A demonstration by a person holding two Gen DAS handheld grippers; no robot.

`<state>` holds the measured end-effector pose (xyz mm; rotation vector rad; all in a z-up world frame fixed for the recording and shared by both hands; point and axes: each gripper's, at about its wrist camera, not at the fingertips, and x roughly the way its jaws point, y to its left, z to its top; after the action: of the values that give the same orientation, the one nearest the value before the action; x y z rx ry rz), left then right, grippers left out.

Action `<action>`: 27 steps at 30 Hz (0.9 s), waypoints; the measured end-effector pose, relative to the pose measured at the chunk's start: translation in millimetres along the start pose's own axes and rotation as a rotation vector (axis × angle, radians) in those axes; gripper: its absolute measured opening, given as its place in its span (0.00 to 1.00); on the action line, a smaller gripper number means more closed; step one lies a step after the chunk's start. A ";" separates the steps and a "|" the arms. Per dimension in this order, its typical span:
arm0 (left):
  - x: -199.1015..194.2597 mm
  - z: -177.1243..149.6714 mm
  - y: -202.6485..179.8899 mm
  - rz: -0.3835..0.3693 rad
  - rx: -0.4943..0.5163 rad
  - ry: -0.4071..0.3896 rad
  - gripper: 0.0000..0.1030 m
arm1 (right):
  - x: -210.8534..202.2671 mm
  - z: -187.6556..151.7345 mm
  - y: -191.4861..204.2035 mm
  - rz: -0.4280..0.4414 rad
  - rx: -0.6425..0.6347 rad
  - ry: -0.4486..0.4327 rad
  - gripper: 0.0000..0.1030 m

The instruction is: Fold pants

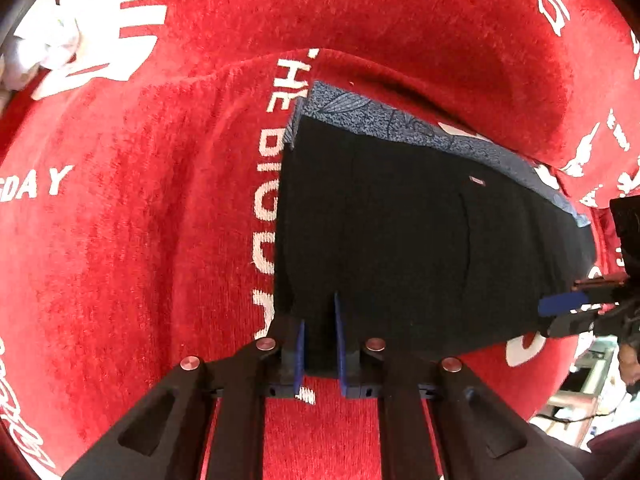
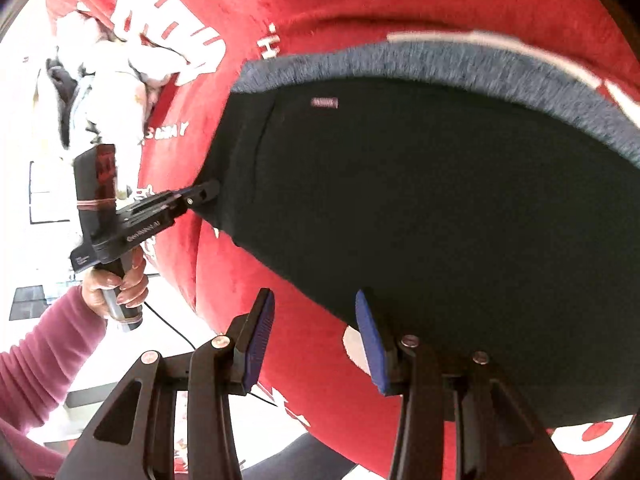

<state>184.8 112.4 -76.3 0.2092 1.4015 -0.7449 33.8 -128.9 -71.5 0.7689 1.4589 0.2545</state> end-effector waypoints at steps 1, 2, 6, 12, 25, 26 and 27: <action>-1.4 -1.6 -1.7 0.025 -0.005 -0.008 0.18 | 4.1 -0.2 -1.2 -0.004 0.012 0.018 0.45; -5.2 -3.9 -5.2 0.079 -0.015 -0.015 0.28 | 4.6 -0.9 -0.7 -0.006 0.014 0.026 0.45; -20.6 -12.6 -12.9 0.205 -0.066 -0.039 0.49 | -9.3 -12.2 3.9 -0.017 -0.006 0.022 0.45; -48.5 -35.9 -43.2 0.235 -0.139 -0.044 0.79 | -48.9 -34.1 -2.6 -0.053 0.031 -0.017 0.56; -74.5 -71.9 -166.3 0.178 -0.100 0.076 1.00 | -148.5 -106.5 -15.7 -0.185 0.087 -0.083 0.78; -75.9 -73.7 -176.2 0.186 -0.085 0.088 1.00 | -157.6 -112.7 -16.5 -0.203 0.089 -0.093 0.78; -78.0 -75.1 -189.8 0.204 -0.057 0.102 1.00 | -165.7 -118.3 -18.2 -0.219 0.096 -0.099 0.79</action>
<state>14.1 36.7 37.2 0.3437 1.4710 -0.5315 -106.0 -203.9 57.4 0.6826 1.4552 -0.0206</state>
